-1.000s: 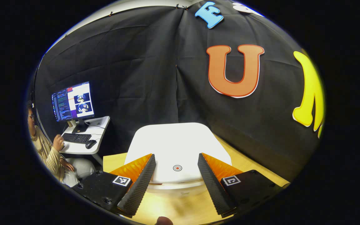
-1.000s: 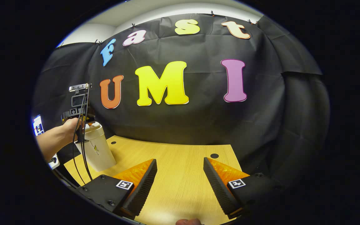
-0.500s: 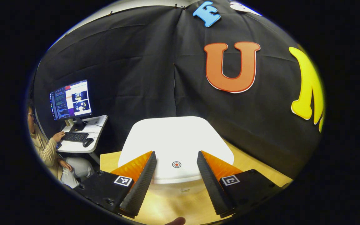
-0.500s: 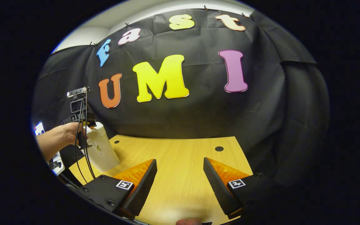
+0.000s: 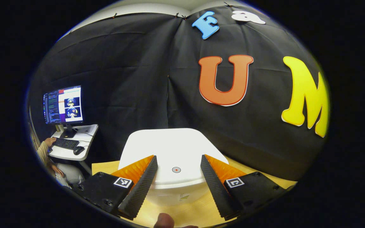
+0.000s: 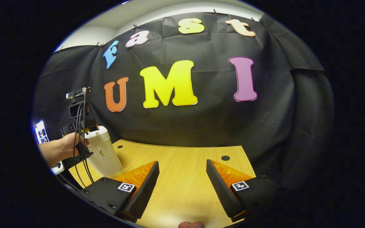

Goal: Press the lid of the desktop garbage bin to open it, pick up the crumpled paper on the desktop and throw it into the bin, then pick up the pop can on the desktop and drop it into the bin, and finally close the garbage bin lid.

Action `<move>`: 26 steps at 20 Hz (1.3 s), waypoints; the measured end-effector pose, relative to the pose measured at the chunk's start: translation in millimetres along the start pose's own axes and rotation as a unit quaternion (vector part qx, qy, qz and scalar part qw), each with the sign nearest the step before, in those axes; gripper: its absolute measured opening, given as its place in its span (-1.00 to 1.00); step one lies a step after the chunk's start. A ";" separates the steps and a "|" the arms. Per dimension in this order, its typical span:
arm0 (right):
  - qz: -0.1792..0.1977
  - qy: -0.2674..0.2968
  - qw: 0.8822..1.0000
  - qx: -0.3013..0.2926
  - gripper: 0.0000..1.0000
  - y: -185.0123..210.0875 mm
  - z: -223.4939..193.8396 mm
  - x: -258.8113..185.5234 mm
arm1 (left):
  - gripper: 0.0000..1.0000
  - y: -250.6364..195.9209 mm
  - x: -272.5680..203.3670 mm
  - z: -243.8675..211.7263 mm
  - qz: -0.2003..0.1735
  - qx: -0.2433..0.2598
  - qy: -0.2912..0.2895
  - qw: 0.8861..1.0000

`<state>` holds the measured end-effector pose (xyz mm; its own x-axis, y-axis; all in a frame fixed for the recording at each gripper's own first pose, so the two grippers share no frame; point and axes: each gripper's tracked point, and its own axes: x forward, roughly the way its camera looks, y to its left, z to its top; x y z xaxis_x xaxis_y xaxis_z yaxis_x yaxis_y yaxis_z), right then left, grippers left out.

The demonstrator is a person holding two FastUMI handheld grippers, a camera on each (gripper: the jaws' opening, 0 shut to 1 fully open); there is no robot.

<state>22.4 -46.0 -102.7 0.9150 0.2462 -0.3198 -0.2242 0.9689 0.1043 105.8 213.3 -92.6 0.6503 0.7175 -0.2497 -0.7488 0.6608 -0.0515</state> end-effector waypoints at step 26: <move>-0.084 -0.154 0.984 -0.022 0.88 43.6 86.0 -24.5 | 0.89 -102.5 -243.5 55.5 -0.446 0.094 -0.155 0.877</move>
